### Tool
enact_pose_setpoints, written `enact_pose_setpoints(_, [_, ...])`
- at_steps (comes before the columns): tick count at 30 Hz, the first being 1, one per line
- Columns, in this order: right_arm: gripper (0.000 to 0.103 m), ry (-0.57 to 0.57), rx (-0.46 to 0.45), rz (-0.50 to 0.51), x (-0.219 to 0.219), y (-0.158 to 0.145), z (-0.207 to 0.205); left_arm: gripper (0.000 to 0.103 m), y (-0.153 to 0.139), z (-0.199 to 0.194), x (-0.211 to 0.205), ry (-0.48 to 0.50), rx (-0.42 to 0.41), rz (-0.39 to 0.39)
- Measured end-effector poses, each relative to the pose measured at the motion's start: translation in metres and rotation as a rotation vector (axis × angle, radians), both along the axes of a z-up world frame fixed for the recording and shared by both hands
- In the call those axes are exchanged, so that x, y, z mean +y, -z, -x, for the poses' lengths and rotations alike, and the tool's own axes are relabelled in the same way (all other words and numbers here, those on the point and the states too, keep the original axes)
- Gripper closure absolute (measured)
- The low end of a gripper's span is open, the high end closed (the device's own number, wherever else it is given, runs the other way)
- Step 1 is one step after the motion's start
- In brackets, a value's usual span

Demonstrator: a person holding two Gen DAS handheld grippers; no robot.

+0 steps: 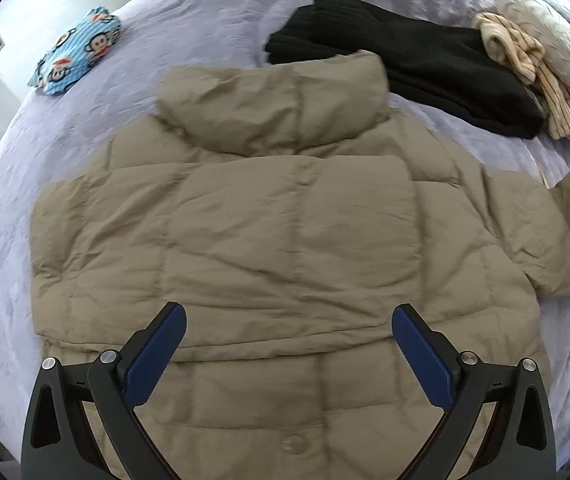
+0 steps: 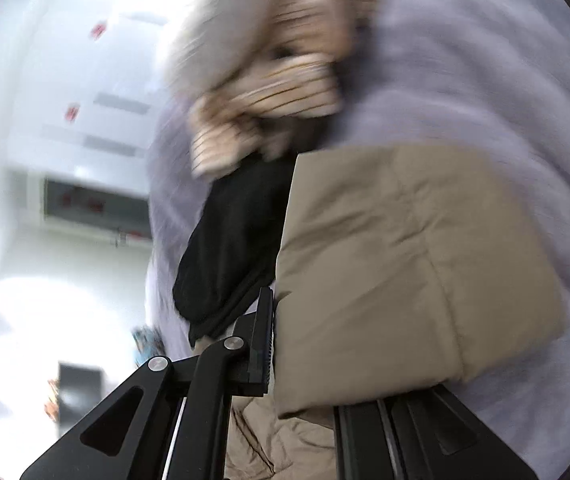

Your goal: Fold large clothes

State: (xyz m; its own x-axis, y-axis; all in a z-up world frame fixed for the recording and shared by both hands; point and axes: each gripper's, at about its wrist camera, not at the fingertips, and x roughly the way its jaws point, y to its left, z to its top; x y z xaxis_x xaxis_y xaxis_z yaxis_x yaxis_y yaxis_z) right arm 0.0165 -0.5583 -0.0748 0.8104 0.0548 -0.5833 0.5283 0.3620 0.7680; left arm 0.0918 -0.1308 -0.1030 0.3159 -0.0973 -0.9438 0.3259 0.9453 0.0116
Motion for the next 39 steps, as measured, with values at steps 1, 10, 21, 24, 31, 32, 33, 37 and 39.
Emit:
enact_pose_setpoints(1, [0.094,-0.045,0.002,0.051,0.016,-0.012,-0.015,0.0,0.0,-0.003,0.006,-0.004,-0.002,0.0])
enact_pose_setpoints(10, [0.094,-0.509,0.035,0.413,0.211,-0.047,-0.138,0.0,0.0,-0.028,0.074,-0.083,-0.026,0.015])
enact_pose_setpoints(21, [0.094,-0.675,0.268,0.421,0.319,0.059,-0.17,0.0,0.021,-0.041,0.116,-0.117,-0.025,0.022])
enact_pose_setpoints(24, [0.092,-0.655,0.313,0.381,0.315,0.076,-0.168,0.0,0.024,-0.042,0.117,-0.12,-0.014,0.035])
enact_pose_setpoints(31, [0.028,-0.623,0.261,0.201,0.304,0.075,-0.164,0.0,0.021,-0.044,0.104,-0.103,-0.017,0.07])
enact_pose_setpoints(32, [0.028,-0.621,0.248,0.189,0.303,0.071,-0.161,0.0,0.021,-0.046,0.104,-0.101,-0.014,0.082])
enact_pose_setpoints(33, [0.028,-0.628,0.218,0.154,0.301,0.067,-0.157,0.0,0.02,-0.049,0.104,-0.104,-0.008,0.104])
enact_pose_setpoints(37, [0.026,-0.546,0.16,0.019,0.278,0.059,-0.132,0.0,0.015,-0.06,0.114,-0.139,0.007,0.196])
enact_pose_setpoints(39, [0.026,-0.472,0.163,-0.029,0.259,0.06,-0.122,0.0,0.013,-0.065,0.116,-0.132,0.002,0.211])
